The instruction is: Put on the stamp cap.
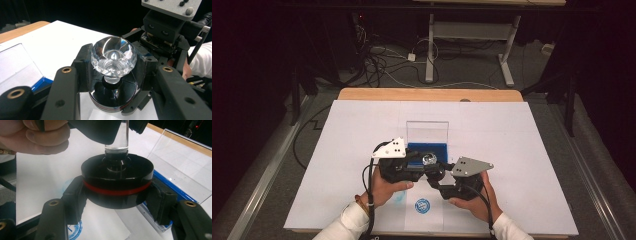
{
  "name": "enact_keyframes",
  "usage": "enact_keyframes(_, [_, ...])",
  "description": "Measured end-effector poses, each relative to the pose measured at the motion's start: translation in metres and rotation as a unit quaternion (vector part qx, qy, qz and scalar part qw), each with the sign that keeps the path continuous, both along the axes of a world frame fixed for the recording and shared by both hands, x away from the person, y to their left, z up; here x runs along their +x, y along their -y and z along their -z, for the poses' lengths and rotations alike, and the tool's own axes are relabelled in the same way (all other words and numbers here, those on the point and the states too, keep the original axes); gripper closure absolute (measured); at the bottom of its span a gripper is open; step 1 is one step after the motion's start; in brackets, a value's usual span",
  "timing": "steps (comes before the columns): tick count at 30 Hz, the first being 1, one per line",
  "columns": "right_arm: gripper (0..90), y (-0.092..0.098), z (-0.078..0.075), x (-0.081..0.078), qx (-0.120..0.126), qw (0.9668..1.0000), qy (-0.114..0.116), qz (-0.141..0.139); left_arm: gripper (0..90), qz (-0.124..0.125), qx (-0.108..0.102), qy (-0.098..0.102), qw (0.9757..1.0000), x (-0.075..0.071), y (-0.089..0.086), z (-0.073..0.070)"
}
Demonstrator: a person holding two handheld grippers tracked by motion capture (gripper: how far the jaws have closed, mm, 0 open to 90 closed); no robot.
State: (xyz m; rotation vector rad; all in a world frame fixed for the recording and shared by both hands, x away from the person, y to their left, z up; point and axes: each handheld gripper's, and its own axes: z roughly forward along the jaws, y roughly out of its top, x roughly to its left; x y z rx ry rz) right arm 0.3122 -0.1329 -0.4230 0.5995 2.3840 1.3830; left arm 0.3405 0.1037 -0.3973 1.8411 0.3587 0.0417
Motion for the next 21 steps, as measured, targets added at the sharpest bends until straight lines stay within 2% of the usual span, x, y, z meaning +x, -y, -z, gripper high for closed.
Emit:
enact_keyframes(4, [38.8,-0.0004,-0.0026,-0.0018,-0.003,1.0,0.004,-0.001,54.5,0.004,-0.013,-0.01,0.9999,0.0003,-0.0014,0.0013])
enact_keyframes(7, [38.7,-0.0008,-0.0019,-0.002,-0.007,1.0,0.004,-0.004,54.4,0.004,0.002,-0.002,1.0,-0.0024,0.0011,0.0003])
enact_keyframes(10, [38.8,-0.0027,-0.0011,-0.0039,-0.016,0.9998,0.007,-0.005,54.4,0.003,0.008,-0.006,0.9999,-0.0024,0.0019,0.0008])
enact_keyframes(12, [38.8,-0.0029,-0.0003,-0.003,-0.011,0.9999,0.003,-0.007,54.4,-0.001,0.013,-0.002,0.9999,-0.004,0.0021,-0.0008])
enact_keyframes(14, [38.8,-0.0043,-0.0009,-0.0038,-0.018,0.9998,0.011,-0.004,54.4,-0.004,0.019,0.003,0.9998,-0.0052,0.0029,-0.0017])
enact_keyframes(17, [38.7,-0.0035,0.0006,-0.0037,-0.02,0.9997,0.011,-0.006,54.4,-0.003,0.026,0.001,0.9997,-0.005,0.0034,-0.0002])
enact_keyframes(21, [38.6,-0.0032,0.0041,-0.0023,-0.025,0.9996,0.01,-0.009,54.5,-0.007,0.044,0.012,0.9989,-0.0077,0.0066,-0.0007])
